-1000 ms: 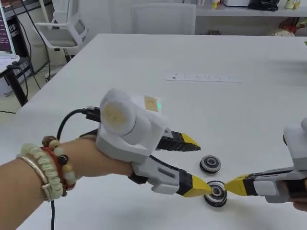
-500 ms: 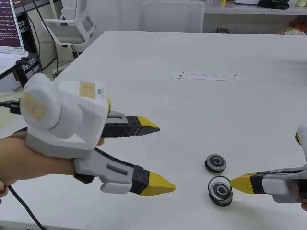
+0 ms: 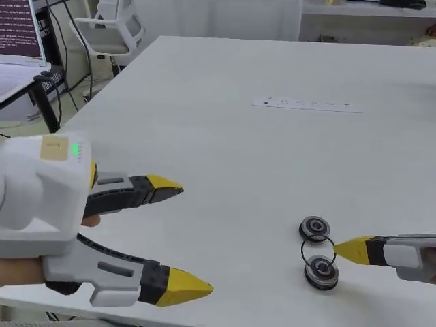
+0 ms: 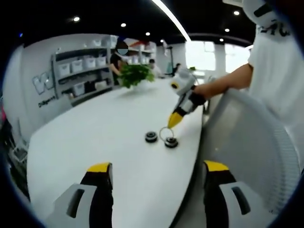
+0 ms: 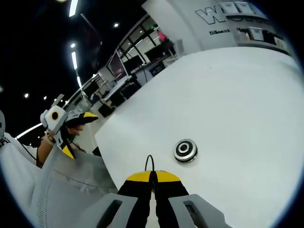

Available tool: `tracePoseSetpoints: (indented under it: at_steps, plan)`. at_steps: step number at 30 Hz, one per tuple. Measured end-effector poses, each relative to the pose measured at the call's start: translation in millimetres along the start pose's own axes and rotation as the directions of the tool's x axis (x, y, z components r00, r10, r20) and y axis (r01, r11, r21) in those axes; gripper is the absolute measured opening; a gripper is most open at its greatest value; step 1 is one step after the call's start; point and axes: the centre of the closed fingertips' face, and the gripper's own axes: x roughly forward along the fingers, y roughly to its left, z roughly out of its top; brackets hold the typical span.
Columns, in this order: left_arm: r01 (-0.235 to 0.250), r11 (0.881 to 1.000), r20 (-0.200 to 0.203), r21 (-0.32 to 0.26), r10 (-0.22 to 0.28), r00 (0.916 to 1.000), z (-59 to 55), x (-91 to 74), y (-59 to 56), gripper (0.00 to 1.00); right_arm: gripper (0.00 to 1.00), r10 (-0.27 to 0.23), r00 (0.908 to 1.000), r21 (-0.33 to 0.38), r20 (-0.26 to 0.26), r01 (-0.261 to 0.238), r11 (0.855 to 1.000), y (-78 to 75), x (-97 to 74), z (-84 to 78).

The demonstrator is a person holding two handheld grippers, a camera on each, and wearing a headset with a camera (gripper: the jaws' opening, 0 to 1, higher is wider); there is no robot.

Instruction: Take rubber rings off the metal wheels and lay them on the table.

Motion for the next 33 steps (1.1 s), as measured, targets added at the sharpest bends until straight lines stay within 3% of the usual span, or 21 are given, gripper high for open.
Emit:
tracePoseSetpoints:
  at_steps: [5, 13, 26, 33]
  plan:
    - [-0.035, 0.999, -0.003, -0.041, 0.035, 0.9994, -9.3, -2.8, 0.2, 0.81, 0.0, 0.007, 0.9999, 0.001, 0.014, -0.007, 1.0, 4.0, 0.4, 5.1]
    - [-0.06, 0.995, 0.007, -0.081, 0.061, 0.9981, -13.5, -3.6, 1.0, 0.82, 0.0, 0.029, 0.9993, -0.012, 0.025, -0.029, 1.0, 15.8, 5.3, 13.4]
    - [-0.048, 0.994, 0.018, -0.099, 0.05, 0.9986, -14.0, -0.6, -2.4, 0.82, 0.0, 0.065, 0.9977, -0.109, -0.016, -0.067, 0.992, 38.0, 15.4, 22.7]
    - [-0.034, 0.996, -0.015, -0.08, 0.033, 0.9993, -19.6, 1.5, -5.0, 0.82, 0.0, 0.091, 0.9951, -0.152, -0.038, -0.096, 0.984, 51.2, 25.8, 33.0]
